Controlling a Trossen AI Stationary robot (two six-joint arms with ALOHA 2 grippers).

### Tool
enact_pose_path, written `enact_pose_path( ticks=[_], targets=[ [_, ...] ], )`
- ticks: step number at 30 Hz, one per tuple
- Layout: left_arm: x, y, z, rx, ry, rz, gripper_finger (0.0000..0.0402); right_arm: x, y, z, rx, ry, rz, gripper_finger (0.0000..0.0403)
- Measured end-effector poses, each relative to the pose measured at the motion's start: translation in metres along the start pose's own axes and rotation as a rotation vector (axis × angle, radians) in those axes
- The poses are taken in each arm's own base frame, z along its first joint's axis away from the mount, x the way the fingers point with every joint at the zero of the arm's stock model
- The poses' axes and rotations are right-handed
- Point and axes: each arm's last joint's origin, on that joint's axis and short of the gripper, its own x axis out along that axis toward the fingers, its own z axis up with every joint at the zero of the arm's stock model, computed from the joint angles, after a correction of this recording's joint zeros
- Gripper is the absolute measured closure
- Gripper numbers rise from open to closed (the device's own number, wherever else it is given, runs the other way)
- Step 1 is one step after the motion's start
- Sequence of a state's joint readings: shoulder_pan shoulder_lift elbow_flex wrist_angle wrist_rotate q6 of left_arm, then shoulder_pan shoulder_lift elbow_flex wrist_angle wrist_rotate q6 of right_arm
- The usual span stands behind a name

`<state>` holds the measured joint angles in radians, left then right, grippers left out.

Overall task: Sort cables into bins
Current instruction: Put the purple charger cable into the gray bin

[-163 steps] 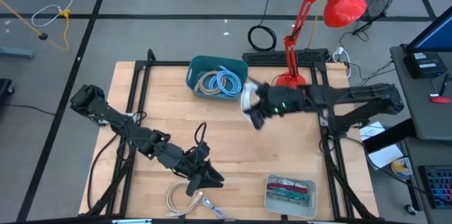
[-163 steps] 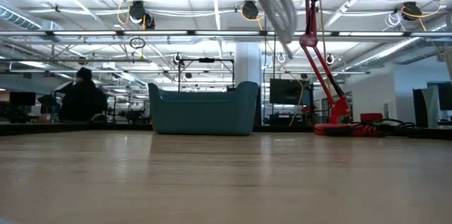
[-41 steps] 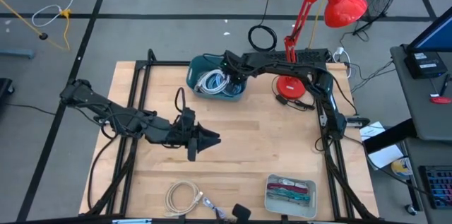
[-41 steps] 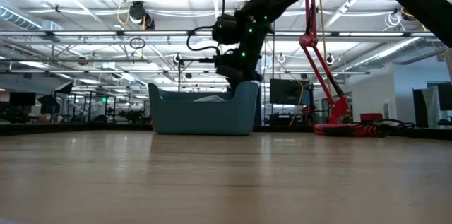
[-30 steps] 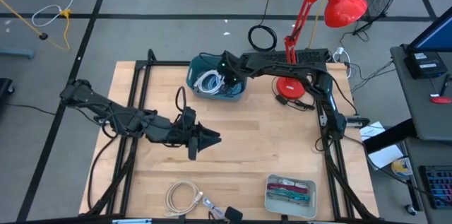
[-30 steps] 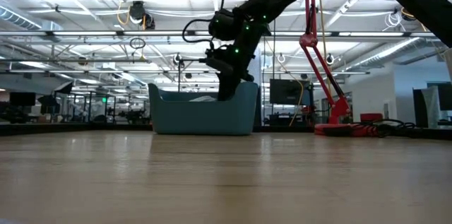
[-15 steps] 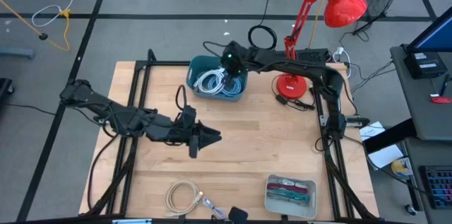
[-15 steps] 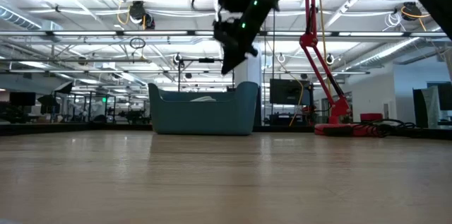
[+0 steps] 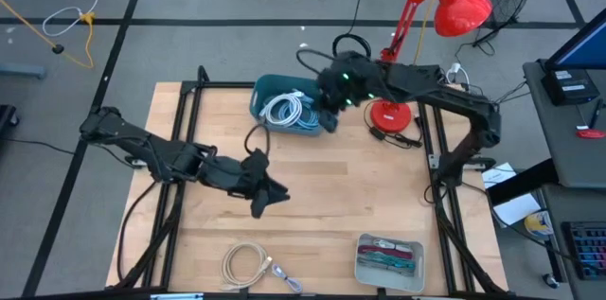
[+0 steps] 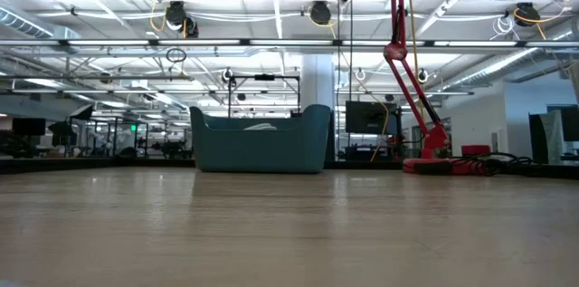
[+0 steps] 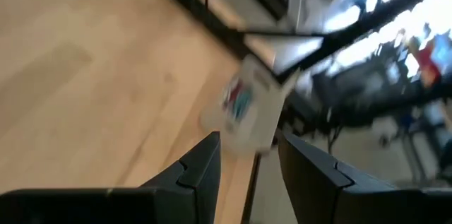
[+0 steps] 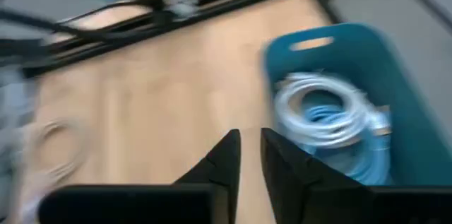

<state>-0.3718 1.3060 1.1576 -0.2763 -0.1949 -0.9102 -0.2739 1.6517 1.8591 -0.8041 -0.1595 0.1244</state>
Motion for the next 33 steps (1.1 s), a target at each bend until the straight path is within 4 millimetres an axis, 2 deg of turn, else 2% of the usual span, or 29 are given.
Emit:
enact_pose_path(
  ticks=[4,8,14,18,22,28,33],
  targets=[
    [-0.003,0.001,-0.017,0.036,0.147,0.024,0.0257,-0.019,0.045,-0.014,-0.008,0.042,0.094,0.0317],
    [-0.008,0.000,-0.041,0.077,0.280,0.089,0.0257,-0.023,0.088,-0.040,0.045,0.092,0.181,0.0283],
    [-0.008,-0.004,-0.076,0.104,0.375,0.196,0.0257,-0.006,0.139,-0.095,0.134,0.156,0.211,0.0251],
    [-0.002,-0.006,-0.096,0.090,0.395,0.245,0.0257,0.006,0.165,-0.122,0.204,0.148,0.296,0.0244],
    [0.008,-0.008,-0.118,0.075,0.435,0.279,0.0257,0.014,0.185,-0.142,0.254,0.097,0.406,0.0244],
    [0.026,-0.010,-0.147,0.055,0.467,0.297,0.0257,0.024,0.198,-0.170,0.317,0.120,0.461,0.0247],
    [0.047,-0.023,-0.167,0.148,0.470,0.124,0.0257,0.034,0.203,-0.187,0.348,0.129,0.436,0.0247]
  ],
)
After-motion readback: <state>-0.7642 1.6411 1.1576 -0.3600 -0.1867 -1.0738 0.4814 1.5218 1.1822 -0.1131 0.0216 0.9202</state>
